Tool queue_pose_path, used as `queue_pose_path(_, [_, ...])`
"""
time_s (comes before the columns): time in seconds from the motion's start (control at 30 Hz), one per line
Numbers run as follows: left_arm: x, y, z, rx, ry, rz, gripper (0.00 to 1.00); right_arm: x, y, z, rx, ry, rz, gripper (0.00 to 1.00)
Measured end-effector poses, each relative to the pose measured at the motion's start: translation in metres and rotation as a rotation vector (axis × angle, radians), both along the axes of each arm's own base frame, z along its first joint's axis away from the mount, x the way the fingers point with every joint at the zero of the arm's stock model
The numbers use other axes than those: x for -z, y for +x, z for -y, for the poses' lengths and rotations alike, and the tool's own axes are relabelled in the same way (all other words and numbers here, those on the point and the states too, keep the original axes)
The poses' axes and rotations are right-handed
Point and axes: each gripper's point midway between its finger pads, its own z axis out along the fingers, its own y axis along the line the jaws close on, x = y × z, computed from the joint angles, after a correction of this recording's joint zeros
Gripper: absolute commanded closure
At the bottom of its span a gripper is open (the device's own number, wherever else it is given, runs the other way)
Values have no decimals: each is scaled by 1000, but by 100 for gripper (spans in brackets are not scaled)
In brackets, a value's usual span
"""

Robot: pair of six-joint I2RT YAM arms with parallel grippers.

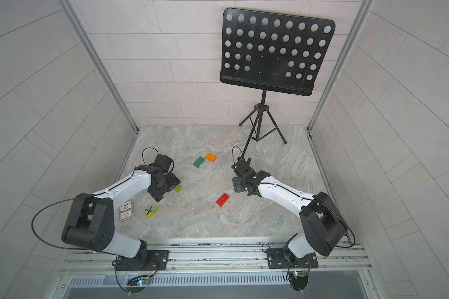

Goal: Assemble an ice cream with lego
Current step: Move the lego brick at the center of the board.

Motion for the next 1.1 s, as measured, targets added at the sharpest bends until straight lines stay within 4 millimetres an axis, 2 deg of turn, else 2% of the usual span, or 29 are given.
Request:
queue_pose_path(0.17, [15, 2, 8, -11, -25, -30, 12, -11, 4, -2, -2, 27, 48, 26])
queue_pose_path(0.5, [15, 25, 18, -5, -54, -11, 13, -16, 2, -12, -46, 83, 70, 27])
queue_pose_path(0.73, [15, 36, 26, 9, -84, 0, 16, -16, 1, -14, -60, 89, 65, 27])
queue_pose_path(0.87, [13, 39, 28, 21, -93, 4, 9, -12, 1, -15, -65, 84, 55, 27])
queue_pose_path(1.1, [7, 46, 32, 18, -101, 24, 8, -3, 0, -17, -73, 71, 30, 28])
